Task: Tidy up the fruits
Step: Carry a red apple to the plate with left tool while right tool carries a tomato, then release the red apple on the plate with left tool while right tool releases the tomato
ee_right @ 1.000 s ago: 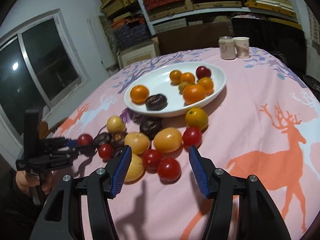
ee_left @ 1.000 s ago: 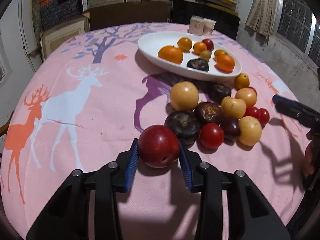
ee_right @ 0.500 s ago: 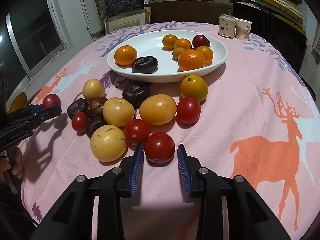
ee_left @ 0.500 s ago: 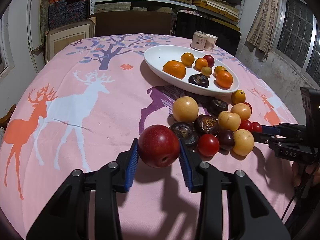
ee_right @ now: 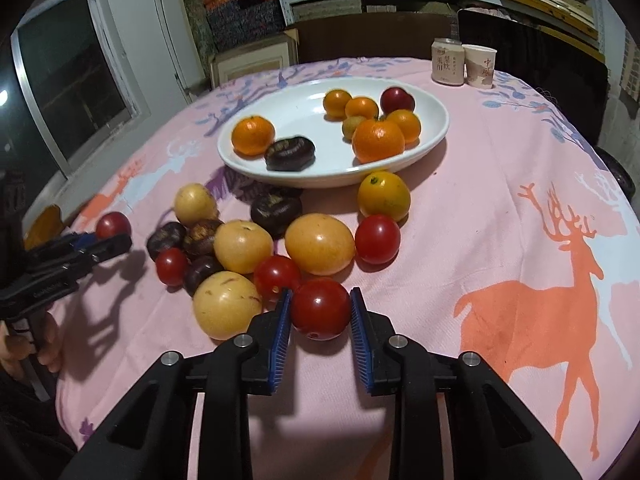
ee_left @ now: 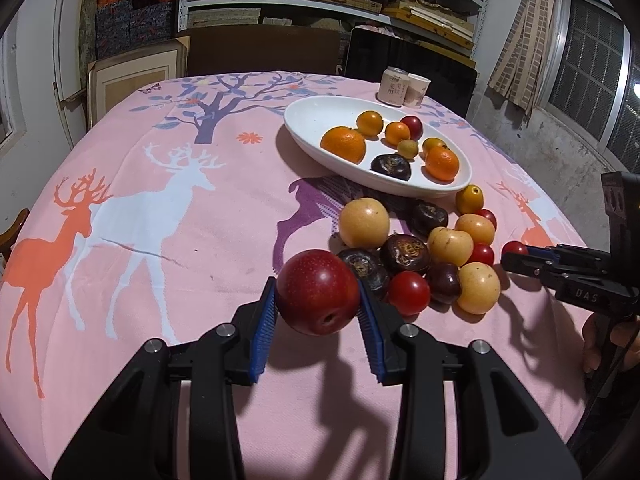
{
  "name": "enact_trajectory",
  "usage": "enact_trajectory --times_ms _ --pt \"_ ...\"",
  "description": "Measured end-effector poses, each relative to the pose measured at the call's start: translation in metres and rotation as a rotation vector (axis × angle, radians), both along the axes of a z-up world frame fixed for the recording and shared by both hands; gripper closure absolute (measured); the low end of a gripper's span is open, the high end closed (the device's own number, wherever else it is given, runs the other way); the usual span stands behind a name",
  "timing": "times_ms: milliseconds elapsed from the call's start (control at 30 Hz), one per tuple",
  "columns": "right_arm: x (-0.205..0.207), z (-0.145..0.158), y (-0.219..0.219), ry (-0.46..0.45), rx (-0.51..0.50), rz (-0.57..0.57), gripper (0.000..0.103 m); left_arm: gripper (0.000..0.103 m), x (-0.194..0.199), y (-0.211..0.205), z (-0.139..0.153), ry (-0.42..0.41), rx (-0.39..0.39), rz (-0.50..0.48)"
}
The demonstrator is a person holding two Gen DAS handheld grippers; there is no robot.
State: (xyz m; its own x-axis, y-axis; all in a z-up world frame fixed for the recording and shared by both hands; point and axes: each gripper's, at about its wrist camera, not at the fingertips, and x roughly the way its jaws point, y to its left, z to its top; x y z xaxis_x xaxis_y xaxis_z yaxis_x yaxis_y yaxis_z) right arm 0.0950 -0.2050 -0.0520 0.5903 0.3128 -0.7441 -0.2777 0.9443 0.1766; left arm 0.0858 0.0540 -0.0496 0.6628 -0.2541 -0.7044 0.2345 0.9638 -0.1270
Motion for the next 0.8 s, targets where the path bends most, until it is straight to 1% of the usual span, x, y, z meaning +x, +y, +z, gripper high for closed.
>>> enact_trajectory --times_ms 100,200,267,400,500,600,700,800 --pt "-0.003 0.014 -0.009 -0.04 0.052 -0.004 0.074 0.065 0.003 -0.011 0.003 0.015 -0.018 -0.041" --pt "0.006 0.031 -0.016 -0.083 0.091 -0.017 0.074 0.065 0.012 -0.022 0.013 0.004 -0.026 -0.064" --pt "0.017 0.041 -0.018 -0.1 0.106 -0.014 0.074 0.065 0.024 -0.032 0.025 -0.01 -0.033 -0.081" --pt "0.051 0.056 -0.008 -0.14 0.108 -0.018 0.074 0.065 0.062 -0.056 0.047 -0.059 -0.011 -0.092" --pt "0.075 0.058 0.003 -0.164 0.095 -0.024 0.074 0.065 0.102 -0.072 0.056 -0.073 0.002 -0.076" --pt "0.096 0.053 0.006 -0.162 0.091 -0.038 0.074 0.065 0.139 -0.078 0.053 -0.032 -0.013 -0.057" --pt "0.109 0.046 0.005 -0.157 0.093 -0.044 0.074 0.065 0.164 -0.082 0.047 -0.01 -0.014 -0.042" --pt "0.119 0.04 0.007 -0.153 0.076 -0.043 0.074 0.065 0.178 -0.083 0.04 0.012 -0.018 -0.039"
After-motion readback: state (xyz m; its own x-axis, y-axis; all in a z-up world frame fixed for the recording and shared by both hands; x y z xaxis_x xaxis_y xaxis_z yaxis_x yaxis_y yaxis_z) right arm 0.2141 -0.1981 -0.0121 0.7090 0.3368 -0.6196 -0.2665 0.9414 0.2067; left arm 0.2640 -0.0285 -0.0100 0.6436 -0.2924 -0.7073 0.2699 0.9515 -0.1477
